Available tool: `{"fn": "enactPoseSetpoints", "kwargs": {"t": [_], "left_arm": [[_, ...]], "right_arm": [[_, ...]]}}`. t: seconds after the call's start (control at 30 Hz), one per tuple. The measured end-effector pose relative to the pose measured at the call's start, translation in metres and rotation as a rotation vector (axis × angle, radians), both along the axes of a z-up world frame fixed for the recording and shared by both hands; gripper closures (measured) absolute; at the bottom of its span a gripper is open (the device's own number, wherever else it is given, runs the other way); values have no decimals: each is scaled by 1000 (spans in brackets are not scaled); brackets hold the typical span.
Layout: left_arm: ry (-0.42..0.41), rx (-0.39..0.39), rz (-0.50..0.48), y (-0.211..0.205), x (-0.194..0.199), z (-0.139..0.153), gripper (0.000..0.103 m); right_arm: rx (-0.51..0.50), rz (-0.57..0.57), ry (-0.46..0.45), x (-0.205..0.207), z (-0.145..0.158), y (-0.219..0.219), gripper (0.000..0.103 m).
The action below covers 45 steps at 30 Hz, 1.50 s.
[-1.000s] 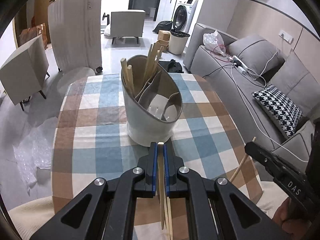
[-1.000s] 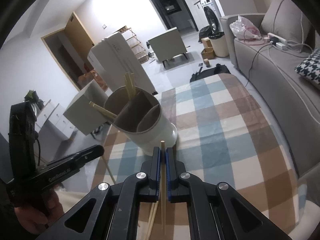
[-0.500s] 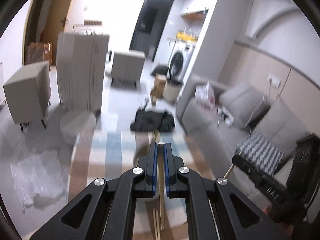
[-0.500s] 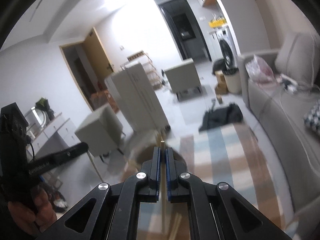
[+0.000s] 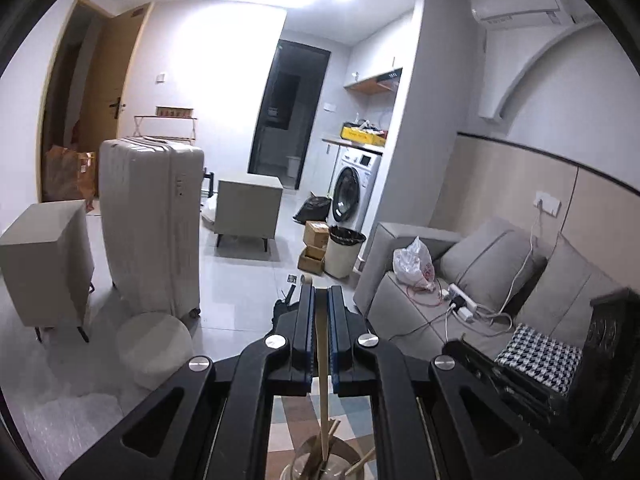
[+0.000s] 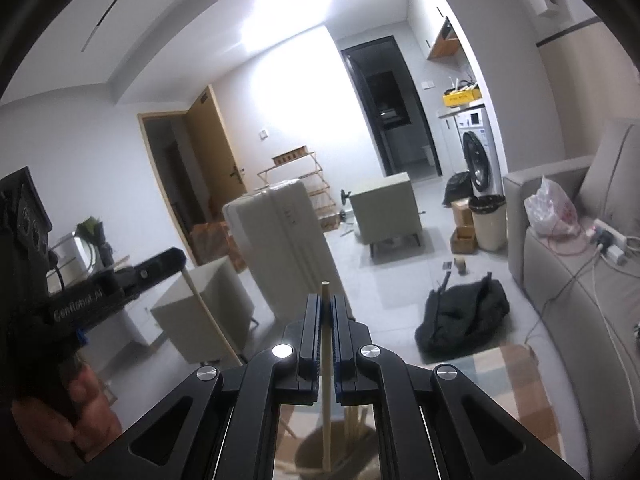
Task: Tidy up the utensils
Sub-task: 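Lower both held chopsticks into the white holder, then open both tools to release the chopsticks into the holder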
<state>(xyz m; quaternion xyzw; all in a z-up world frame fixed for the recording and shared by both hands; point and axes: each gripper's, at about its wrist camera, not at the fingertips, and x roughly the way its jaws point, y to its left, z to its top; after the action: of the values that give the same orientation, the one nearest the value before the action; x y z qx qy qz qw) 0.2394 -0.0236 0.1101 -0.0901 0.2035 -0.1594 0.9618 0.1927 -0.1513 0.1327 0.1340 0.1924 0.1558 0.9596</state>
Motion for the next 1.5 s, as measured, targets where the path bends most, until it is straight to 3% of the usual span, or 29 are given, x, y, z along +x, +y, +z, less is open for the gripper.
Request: {"fn": "enactPoseSetpoints", "kwargs": {"t": [0.37, 0.83, 1.13, 1.3, 1.5], "left_arm": [[71, -16, -34, 7, 21, -39, 101], [135, 60, -95, -5, 20, -52, 101], [254, 109, -153, -3, 17, -62, 101], [313, 103, -144, -1, 14, -57, 100], [305, 131, -101, 2, 0, -48, 98]], "right_arm": [[4, -10, 41, 28, -41, 12, 99], [-4, 23, 122, 27, -77, 25, 99], [-52, 82, 183, 14, -92, 33, 99], [-49, 59, 224, 7, -97, 28, 95], [-16, -5, 227, -7, -89, 6, 83]]}}
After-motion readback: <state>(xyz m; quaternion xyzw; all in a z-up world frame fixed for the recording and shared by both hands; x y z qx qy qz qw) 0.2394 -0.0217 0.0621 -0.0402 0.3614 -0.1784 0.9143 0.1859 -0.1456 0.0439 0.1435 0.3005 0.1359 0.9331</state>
